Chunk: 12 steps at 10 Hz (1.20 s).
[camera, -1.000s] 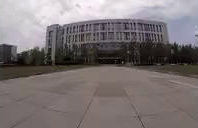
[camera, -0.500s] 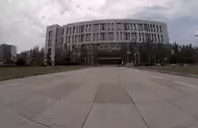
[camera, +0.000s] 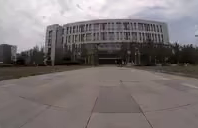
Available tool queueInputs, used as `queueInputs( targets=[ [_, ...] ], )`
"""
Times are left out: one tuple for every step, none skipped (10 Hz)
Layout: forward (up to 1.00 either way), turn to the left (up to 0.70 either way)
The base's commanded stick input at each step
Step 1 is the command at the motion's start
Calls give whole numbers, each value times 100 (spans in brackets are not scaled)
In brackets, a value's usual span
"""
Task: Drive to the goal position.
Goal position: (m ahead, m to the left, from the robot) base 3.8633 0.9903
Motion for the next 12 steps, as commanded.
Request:
queueInputs(
  targets=[
    [70,0],
    [70,0],
    [70,0],
    [70,0],
    [70,0],
    [70,0],
    [70,0],
    [70,0],
    [70,0],
    [70,0],
    [70,0],
    [70,0]
  ],
)
